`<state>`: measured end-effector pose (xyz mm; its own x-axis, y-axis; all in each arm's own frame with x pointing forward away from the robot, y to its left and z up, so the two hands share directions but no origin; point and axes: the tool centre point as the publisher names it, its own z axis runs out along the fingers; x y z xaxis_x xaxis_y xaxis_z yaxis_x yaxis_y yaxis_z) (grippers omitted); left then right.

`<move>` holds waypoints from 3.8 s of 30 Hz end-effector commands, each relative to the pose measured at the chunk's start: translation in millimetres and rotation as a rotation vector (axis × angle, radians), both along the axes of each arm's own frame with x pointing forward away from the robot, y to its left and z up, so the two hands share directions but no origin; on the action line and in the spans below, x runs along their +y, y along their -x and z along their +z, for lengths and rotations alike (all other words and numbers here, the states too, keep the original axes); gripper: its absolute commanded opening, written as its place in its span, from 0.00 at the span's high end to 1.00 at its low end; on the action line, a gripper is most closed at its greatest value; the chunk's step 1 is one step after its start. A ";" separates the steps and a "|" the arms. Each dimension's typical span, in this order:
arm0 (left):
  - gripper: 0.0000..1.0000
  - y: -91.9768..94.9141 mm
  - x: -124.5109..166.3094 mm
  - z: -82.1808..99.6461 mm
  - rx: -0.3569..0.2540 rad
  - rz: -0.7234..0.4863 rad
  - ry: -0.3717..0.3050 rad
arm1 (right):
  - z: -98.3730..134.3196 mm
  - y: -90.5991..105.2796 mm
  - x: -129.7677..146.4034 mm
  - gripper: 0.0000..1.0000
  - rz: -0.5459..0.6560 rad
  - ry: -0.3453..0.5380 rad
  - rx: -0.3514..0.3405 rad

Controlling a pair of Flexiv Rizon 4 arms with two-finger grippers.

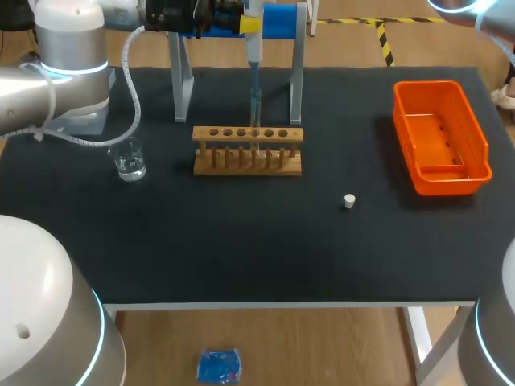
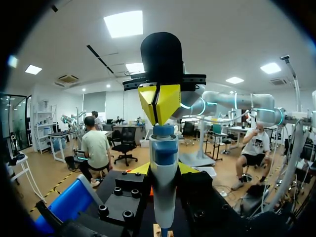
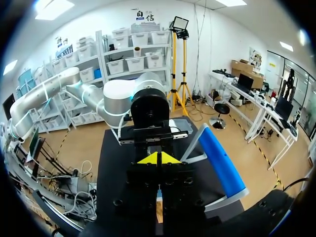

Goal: Invert the test tube, pick up the pipette, mount the tip to pipette, aspirate from beaker and dispense into the tube, eject the tip, return the pipette, and cap with the stopper.

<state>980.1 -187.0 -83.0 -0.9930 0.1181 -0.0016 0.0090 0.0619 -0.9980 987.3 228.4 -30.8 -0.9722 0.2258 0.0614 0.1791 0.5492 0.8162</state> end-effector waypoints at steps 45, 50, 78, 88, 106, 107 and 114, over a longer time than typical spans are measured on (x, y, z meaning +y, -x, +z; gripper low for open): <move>1.00 -0.3 -0.7 6.2 -0.002 0.002 0.002 | -109.6 53.9 -136.5 0.00 0.181 -0.106 -0.246; 1.00 -0.3 -0.7 6.2 -0.002 0.002 0.002 | -151.3 51.4 -131.4 0.00 0.190 -0.159 -0.215; 1.00 -0.3 -0.7 6.2 -0.002 0.002 0.002 | -223.8 29.1 -68.2 0.00 0.185 -0.304 -0.119; 1.00 -0.3 -0.7 6.2 -0.002 0.002 0.002 | -224.4 29.6 -66.3 0.00 0.166 -0.305 -0.114; 1.00 -0.3 -0.7 6.2 -0.002 0.002 0.002 | -224.4 29.6 -66.3 0.00 0.166 -0.305 -0.114; 1.00 -0.3 -0.7 6.2 -0.002 0.002 0.002 | -224.4 29.6 -66.3 0.00 0.166 -0.305 -0.114; 1.00 -0.2 -0.6 7.1 -0.004 0.010 0.002 | -224.4 29.6 -66.3 0.00 0.166 -0.305 -0.114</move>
<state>981.4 -187.1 -77.5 -0.9932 0.1162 -0.0043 0.0112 0.0594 -0.9982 957.4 162.2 -254.6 -0.9985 0.0533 -0.0093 0.0066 0.2911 0.9567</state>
